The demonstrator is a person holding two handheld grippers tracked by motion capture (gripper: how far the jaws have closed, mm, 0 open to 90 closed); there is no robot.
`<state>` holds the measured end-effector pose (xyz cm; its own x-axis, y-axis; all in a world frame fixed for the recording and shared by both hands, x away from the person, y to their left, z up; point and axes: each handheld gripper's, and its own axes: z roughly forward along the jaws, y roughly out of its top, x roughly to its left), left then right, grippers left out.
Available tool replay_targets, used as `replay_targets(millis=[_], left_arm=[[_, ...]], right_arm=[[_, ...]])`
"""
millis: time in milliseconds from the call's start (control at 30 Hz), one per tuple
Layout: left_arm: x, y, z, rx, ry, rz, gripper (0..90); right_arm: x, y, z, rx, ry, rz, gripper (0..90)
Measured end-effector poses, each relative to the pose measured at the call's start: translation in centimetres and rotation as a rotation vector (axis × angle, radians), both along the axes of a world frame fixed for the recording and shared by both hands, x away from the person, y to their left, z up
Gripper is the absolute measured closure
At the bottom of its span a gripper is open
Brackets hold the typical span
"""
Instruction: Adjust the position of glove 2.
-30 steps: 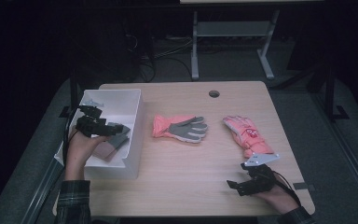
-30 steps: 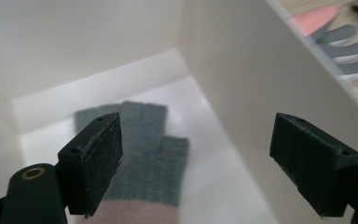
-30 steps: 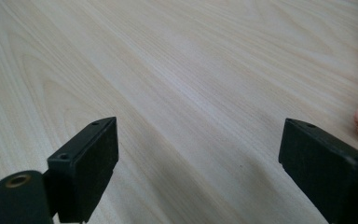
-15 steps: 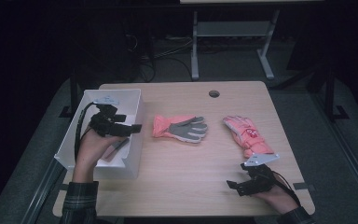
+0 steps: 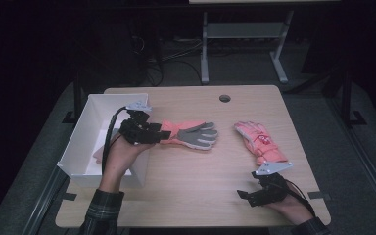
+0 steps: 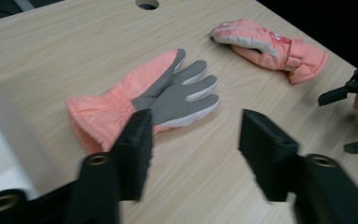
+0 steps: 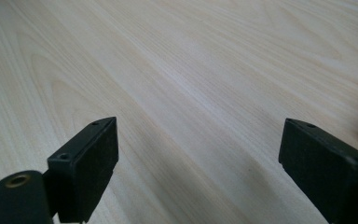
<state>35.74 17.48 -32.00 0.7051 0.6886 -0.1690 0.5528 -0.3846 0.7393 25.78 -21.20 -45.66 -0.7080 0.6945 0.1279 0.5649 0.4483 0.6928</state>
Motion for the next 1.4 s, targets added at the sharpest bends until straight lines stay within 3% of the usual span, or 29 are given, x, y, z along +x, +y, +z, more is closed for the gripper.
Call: replay_targets(millis=[233, 467, 867, 933, 1133, 1400], left_arm=[[0.8, -3.4, -0.5, 0.022, -0.016, -0.066, 89.5], [2.7, -6.4, -2.7, 0.096, -0.015, -0.061, 89.6], [7.3, -7.6, -7.9, 0.197, 0.004, 0.006, 89.7], [7.9, -7.6, -8.6, 0.178, 0.018, 0.008, 89.7], [9.2, -7.5, -10.1, 0.194, 0.030, 0.034, 89.7], [9.5, -7.9, -11.3, 0.191, 0.068, 0.012, 89.8]], right_arm=[[0.1, -0.1, -0.1, 0.004, 0.006, 0.002, 11.6], [0.0, -0.2, 0.0, 0.004, 0.002, 0.012, 11.9], [-0.1, -0.1, 0.0, 0.000, 0.005, 0.028, 11.9], [0.0, -0.1, -0.1, 0.004, 0.006, 0.028, 11.9], [-0.1, -0.1, -0.1, 0.003, 0.005, 0.030, 12.0], [-0.1, -0.1, -0.1, 0.003, 0.006, 0.033, 12.2]])
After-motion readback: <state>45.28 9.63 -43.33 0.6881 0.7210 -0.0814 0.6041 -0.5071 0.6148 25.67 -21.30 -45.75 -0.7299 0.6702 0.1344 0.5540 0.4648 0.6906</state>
